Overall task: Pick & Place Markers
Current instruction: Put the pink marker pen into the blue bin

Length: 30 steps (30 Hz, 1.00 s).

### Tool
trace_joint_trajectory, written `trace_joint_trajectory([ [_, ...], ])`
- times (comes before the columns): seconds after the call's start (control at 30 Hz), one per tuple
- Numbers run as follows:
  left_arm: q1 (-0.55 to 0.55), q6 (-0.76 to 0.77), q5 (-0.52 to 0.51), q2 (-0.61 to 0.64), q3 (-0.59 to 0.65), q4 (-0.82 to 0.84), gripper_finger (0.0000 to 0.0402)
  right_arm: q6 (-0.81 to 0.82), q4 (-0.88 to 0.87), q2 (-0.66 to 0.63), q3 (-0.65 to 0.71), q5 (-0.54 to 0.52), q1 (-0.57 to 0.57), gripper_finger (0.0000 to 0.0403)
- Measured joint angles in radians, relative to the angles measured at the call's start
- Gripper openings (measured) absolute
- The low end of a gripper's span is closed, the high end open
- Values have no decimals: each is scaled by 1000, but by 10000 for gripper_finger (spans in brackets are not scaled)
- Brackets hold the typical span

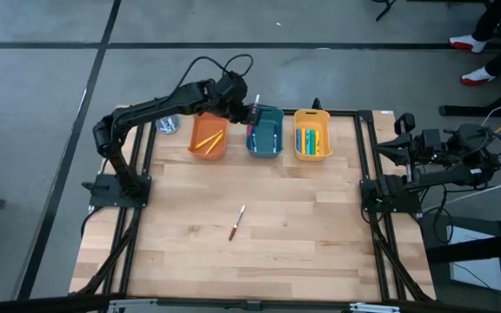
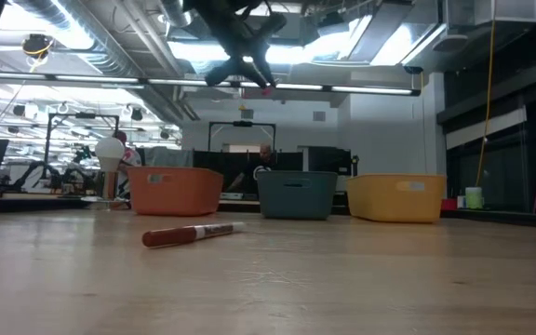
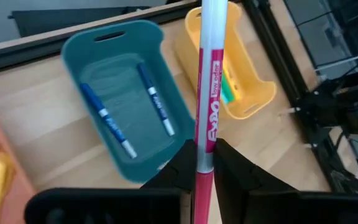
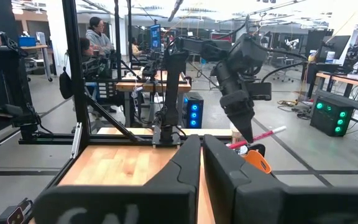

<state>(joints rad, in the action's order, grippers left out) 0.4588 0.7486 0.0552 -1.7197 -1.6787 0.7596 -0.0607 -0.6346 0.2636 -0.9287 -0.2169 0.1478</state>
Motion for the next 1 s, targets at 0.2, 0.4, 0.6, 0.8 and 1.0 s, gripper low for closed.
trace_joint_trajectory([
  [0.2,6,6,8,-56,-29,-1,27,0,0,0,0,0,0,21],
  [0.4,16,35,36,-104,-40,-32,27,0,0,0,0,0,0,21],
  [0.6,27,70,73,-153,-40,-91,28,0,0,0,0,0,0,21],
  [0.8,34,106,105,-217,-40,-113,28,0,0,0,0,0,0,21],
  [1.0,46,135,142,-281,-40,-113,28,0,0,0,0,0,0,21],
])
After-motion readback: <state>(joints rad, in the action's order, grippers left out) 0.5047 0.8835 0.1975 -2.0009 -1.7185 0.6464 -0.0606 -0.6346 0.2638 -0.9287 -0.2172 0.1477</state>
